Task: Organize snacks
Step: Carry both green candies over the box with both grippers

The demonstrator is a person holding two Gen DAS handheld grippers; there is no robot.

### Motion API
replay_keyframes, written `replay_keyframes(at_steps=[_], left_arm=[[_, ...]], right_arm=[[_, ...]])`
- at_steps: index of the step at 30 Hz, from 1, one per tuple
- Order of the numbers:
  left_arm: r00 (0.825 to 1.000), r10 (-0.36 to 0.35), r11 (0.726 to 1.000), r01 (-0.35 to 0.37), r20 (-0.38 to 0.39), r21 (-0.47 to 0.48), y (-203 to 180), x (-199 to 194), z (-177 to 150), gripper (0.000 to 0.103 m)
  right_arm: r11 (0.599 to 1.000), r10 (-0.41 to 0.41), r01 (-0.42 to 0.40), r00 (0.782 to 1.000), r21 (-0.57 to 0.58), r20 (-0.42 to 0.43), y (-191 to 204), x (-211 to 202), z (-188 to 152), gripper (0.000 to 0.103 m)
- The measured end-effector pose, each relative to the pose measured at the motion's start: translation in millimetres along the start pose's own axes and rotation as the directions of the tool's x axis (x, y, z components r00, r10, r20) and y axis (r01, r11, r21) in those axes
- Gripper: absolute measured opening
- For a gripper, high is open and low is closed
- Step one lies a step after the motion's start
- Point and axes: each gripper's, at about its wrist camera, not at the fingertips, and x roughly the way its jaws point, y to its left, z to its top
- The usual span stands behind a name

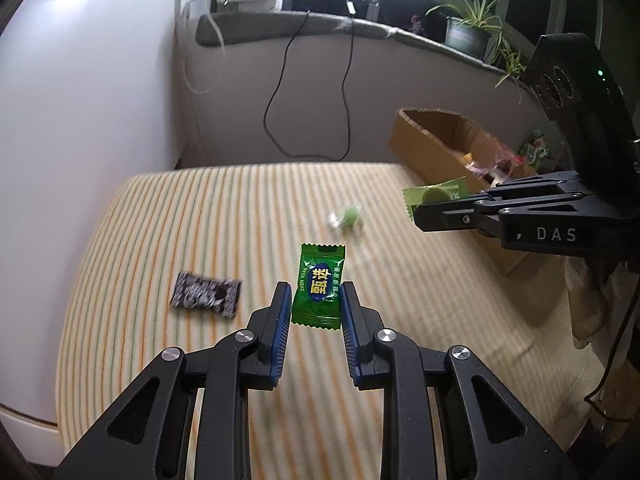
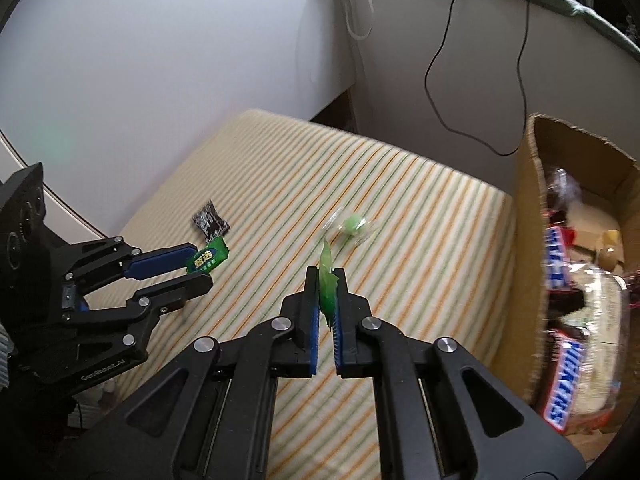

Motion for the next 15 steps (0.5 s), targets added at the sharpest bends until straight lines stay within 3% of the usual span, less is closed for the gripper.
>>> replay_keyframes(at_steps=[15], left_arm=[[0.992, -0.113, 0.99, 0.107, 0.057, 0.088, -87, 14, 49, 0.023]], right_arm=[[0.994, -0.084, 0.074, 0.989, 0.081, 0.125, -81, -77, 4, 0.005]])
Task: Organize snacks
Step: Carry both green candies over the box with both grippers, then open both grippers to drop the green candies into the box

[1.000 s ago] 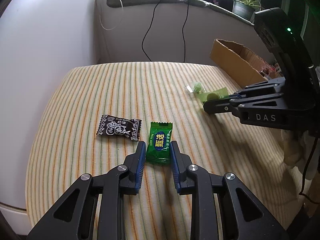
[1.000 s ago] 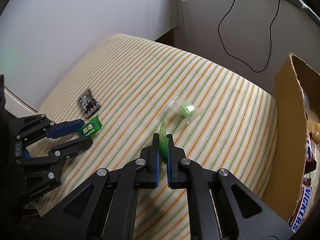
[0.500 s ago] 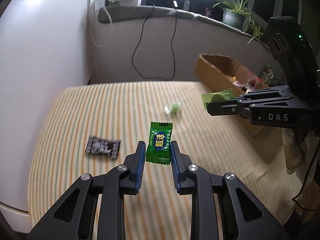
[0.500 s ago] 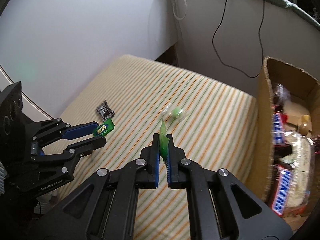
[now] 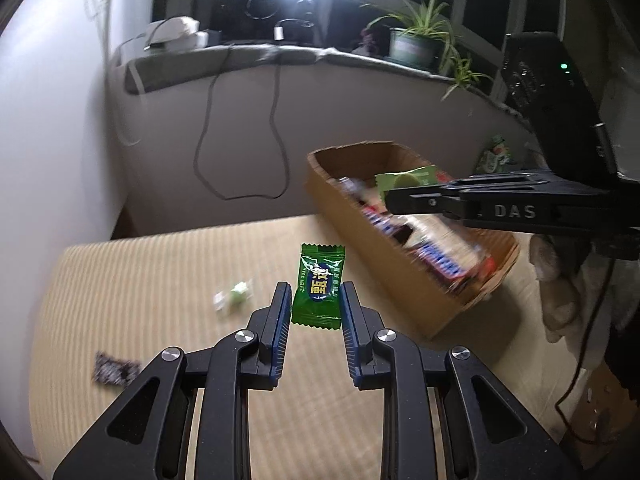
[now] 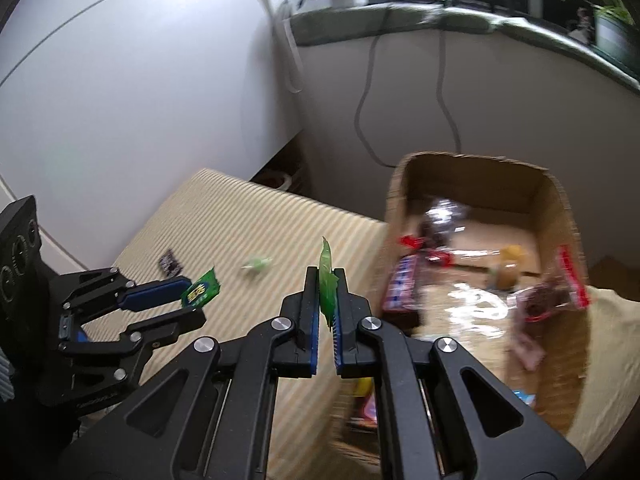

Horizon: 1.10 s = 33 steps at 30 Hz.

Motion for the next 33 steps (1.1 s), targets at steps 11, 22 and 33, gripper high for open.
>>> replay_keyframes(at_steps=[11, 22, 33], left_arm=[[0.998, -0.059, 0.997, 0.059, -0.002, 0.055, -56, 33, 29, 0.023], [0.996, -0.087, 0.993, 0.088, -0.016, 0.081, -83, 53, 38, 0.023], [0.996, -0.091, 0.99, 0.093, -0.019, 0.109, -99, 57, 42, 0.024]], right_arm=[[0.995, -0.051, 0.049, 0.999, 0.088, 0.02, -77, -17, 11, 0.005], [0.991, -0.064, 0.063, 0.998, 0.121, 0.01, -106, -10, 8, 0.005], [0.989, -0.074, 0.073, 0.997, 0.128, 0.008, -113, -13, 5, 0.005]])
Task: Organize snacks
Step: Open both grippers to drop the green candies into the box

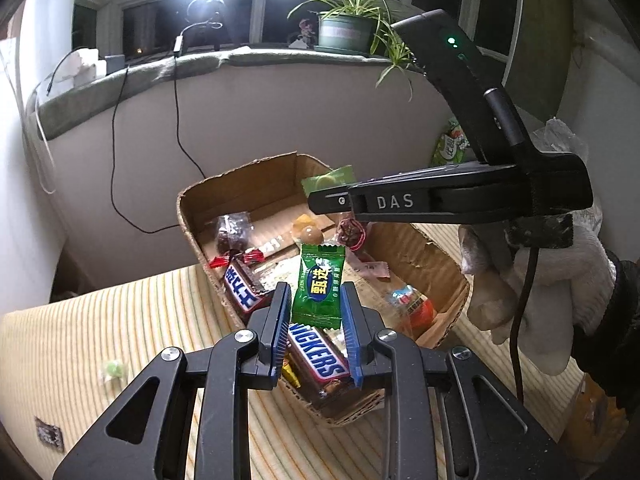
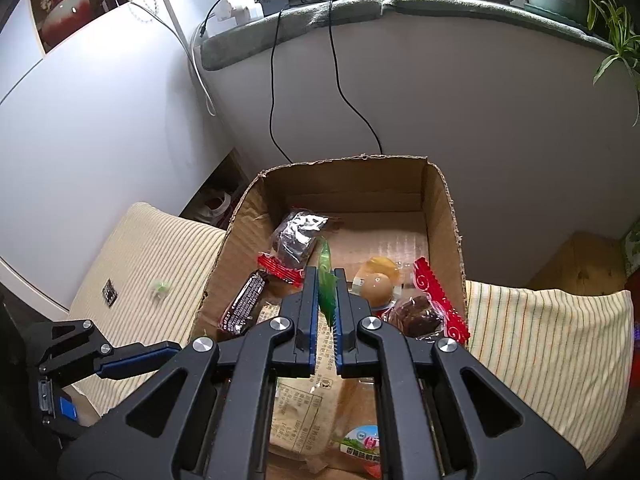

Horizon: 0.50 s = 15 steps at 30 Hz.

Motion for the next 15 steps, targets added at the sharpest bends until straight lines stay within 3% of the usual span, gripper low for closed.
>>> replay_keyframes(at_steps=[3, 5, 7, 11, 15], left_arm=[[1.0, 0.001, 1.0, -0.001, -0.004, 0.003, -2, 1, 1, 0.026], [1.0, 0.005, 1.0, -0.005, -0.003, 0.002, -2, 1, 1, 0.035], [1.0, 0.008, 1.0, -0.008, 0.001, 0.001, -2, 0, 1, 0.044], [1.0, 0.02, 1.0, -0.02, 0.008, 0.003, -3, -3, 1, 0.057], [1.0, 0.025, 1.0, -0.025, 0.007, 0.011, -3, -9, -1, 0.062]], right_arm=[[1.0, -0.008, 0.008, 1.0, 0.001, 0.004, 0, -2, 1, 0.016], [1.0, -0.012, 0.012, 1.0, 0.003, 0.011, -1, -3, 1, 0.045], [1.0, -0.022, 0.022, 0.999, 0.001, 0.026, 0, -7, 0, 0.059], [0.999, -0.031, 0.032, 0.998, -0.008, 0.051, 3, -13, 3, 0.076], [0.999, -0.041, 0.042, 0.996, -0.011, 0.076, 7, -20, 5, 0.086]])
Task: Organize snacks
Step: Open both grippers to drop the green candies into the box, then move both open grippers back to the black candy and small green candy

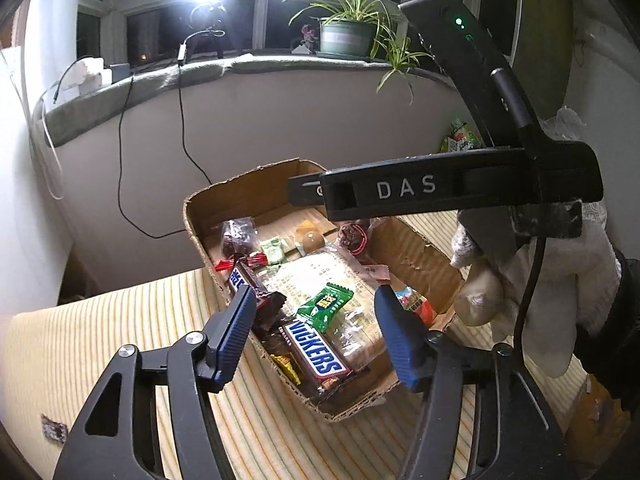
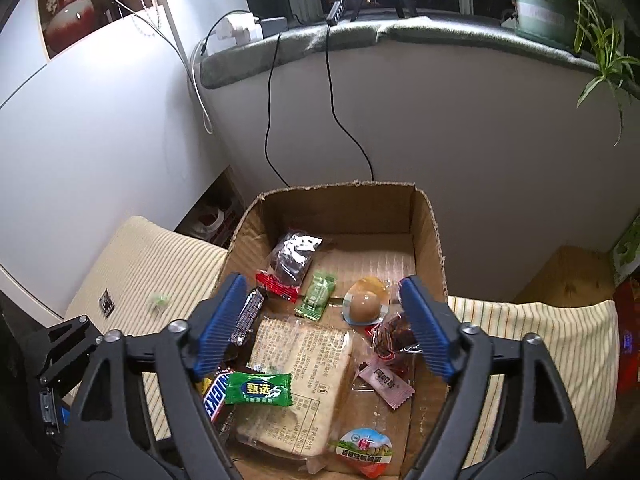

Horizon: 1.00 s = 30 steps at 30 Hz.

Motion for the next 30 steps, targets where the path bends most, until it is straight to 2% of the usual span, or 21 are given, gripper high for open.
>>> replay_keyframes(at_steps=[3, 12, 22, 30], left_arm=[[1.0, 0.01, 1.0, -0.01, 0.008, -0.001, 2, -6, -1, 0.064], [0.999, 0.04, 0.999, -0.039, 0.037, -0.018, 16, -32, -9, 0.064], [0.993, 0.095, 0.993, -0.091, 0.063, -0.073, 49, -63, -29, 0.064], [0.988, 0.144, 0.982, -0.136, 0.053, -0.131, 78, -80, -49, 0.064]], right_arm=[[1.0, -0.002, 0.002, 1.0, 0.0, 0.007, 4, -3, 2, 0.092], [0.999, 0.003, -0.002, 1.0, -0.037, 0.028, 32, -14, 6, 0.092], [0.995, 0.053, -0.048, 0.996, -0.084, 0.07, 82, -20, 7, 0.092], [0.988, 0.084, -0.075, 0.994, -0.136, 0.063, 122, -12, 1, 0.092]])
